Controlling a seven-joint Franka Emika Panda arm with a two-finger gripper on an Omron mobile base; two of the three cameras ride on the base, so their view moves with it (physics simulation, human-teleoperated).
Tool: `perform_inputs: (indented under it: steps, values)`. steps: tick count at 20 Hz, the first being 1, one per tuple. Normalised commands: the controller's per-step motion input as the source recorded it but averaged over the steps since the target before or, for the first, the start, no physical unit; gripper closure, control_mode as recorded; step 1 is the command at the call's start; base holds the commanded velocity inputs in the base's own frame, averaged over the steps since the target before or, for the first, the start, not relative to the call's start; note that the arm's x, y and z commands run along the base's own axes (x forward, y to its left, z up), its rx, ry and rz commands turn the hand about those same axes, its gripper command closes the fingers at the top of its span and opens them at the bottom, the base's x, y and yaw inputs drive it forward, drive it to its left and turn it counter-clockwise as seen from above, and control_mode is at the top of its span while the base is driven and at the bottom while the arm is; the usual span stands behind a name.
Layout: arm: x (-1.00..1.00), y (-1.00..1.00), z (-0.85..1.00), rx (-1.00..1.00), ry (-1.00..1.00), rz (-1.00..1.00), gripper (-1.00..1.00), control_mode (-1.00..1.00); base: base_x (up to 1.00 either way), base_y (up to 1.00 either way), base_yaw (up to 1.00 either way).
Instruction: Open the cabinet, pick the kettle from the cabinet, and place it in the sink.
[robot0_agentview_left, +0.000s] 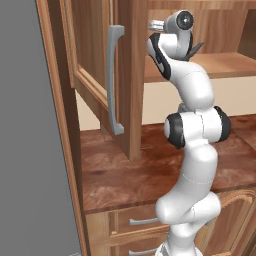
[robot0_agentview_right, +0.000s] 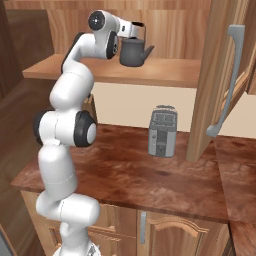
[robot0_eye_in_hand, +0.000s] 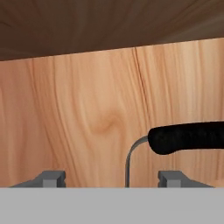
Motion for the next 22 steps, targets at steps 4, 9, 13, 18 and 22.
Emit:
perform_inputs:
  steps: [4,9,13,18,22]
  values:
    - [-0.04,0.04,-0.17,0.0,-0.01,0.01,1.0,-1.0,0.0,0.0,0.0]
    - [-0.06,0.0,-0.16,0.03,-0.02,0.0,1.0,-1.0,0.0,0.0,0.0]
    - [-0.06,0.0,-0.1,0.04,-0.06,0.0,1.0,-1.0,0.0,0.0,0.0]
    - [-0.01,0.01,-0.02,0.02,-0.08,0.0,1.0,-1.0,0.0,0.0,0.0]
    - [0.0,0.05,0.0,0.0,-0.08,0.0,1.0,-1.0,0.0,0.0,0.0]
